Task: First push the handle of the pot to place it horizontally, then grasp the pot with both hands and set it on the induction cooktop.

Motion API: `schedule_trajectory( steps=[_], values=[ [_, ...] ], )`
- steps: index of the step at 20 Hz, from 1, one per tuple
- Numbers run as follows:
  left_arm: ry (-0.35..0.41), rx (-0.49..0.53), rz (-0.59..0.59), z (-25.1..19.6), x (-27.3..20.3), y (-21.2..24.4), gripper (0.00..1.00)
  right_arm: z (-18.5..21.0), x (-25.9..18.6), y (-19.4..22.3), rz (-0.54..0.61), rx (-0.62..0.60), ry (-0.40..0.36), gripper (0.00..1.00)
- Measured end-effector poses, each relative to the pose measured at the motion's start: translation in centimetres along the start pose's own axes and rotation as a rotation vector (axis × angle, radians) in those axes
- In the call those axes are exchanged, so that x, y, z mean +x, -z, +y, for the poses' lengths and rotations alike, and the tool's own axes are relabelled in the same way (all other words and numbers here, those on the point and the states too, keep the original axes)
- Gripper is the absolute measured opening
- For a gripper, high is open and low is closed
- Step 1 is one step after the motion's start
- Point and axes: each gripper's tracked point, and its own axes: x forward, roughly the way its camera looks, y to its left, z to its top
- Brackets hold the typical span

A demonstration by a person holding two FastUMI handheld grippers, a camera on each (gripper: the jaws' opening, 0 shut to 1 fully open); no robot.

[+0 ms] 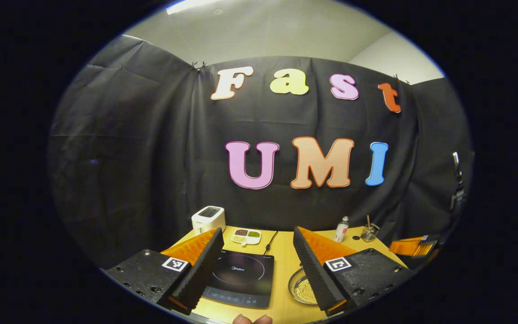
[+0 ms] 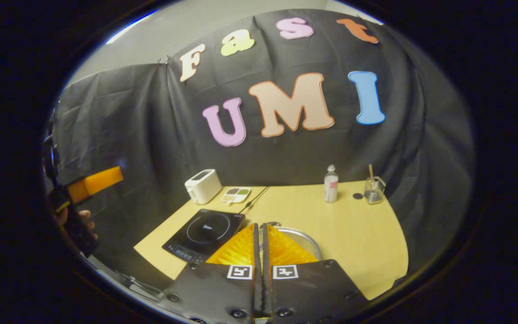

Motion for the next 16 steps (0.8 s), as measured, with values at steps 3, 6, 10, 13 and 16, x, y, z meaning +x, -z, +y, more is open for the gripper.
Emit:
schedule_trajectory(
  steps=[3,6,10,13,16],
  values=[
    [-0.041,0.004,0.057,-1.2,0.0,2.0,0.91,-0.7,2.1,3.2,0.074,0.006,-0.055,0.00],
    [-0.042,0.028,0.095,-2.1,0.4,3.2,0.92,-0.8,3.3,5.1,0.112,0.023,-0.075,0.02],
    [-0.042,0.056,0.122,-1.9,1.2,4.3,0.95,-0.1,4.7,8.2,0.177,0.018,-0.090,0.00],
    [-0.051,0.037,0.141,-1.1,1.5,5.2,0.95,0.6,5.2,10.9,0.234,-0.029,-0.105,0.03],
    [-0.055,0.023,0.151,0.3,1.6,5.8,0.92,1.1,5.9,13.0,0.290,-0.023,-0.100,0.02]
  ],
)
